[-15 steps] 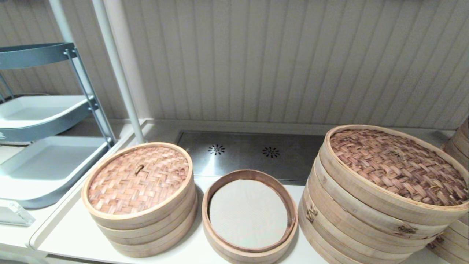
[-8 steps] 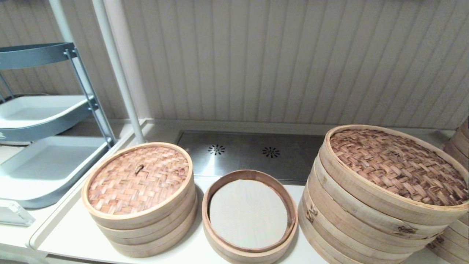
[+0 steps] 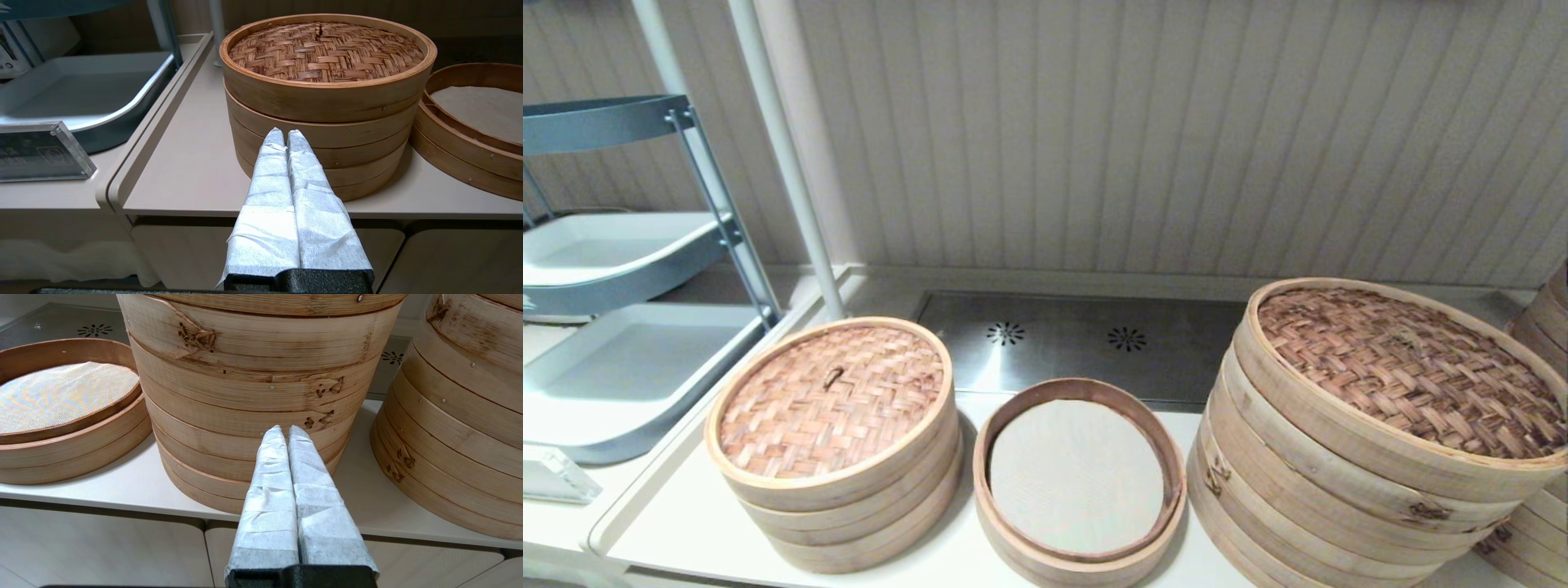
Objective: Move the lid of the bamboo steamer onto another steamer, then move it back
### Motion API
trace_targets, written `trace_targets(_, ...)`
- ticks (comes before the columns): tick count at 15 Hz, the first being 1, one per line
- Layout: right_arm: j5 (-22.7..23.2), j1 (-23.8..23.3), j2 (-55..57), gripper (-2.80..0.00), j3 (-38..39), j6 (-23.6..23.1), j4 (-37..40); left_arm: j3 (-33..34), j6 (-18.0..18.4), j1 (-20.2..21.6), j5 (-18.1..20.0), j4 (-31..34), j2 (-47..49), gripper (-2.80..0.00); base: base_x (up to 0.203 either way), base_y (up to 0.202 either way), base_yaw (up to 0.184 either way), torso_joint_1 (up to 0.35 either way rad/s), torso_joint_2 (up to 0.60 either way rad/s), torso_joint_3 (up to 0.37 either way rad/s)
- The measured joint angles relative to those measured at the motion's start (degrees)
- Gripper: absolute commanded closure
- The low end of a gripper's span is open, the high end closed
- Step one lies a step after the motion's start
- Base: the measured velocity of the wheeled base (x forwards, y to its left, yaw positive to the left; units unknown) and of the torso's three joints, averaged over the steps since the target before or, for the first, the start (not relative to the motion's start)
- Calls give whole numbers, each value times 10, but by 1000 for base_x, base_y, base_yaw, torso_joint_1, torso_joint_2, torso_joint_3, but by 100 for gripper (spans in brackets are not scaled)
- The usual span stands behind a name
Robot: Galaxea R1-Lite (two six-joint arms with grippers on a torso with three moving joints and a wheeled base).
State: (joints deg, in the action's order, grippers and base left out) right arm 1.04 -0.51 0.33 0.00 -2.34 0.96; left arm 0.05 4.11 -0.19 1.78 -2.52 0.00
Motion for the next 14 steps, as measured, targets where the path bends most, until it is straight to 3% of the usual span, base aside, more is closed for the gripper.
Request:
trace_targets(7, 0, 0, 0, 0, 0, 1, 0, 0, -29, 0, -13, -4, 0, 0, 0, 0, 0, 0, 0, 0)
trace_targets(14, 0, 0, 0, 0, 0, 1, 0, 0, -29, 0, -13, -3, 0, 0, 0, 0, 0, 0, 0, 0)
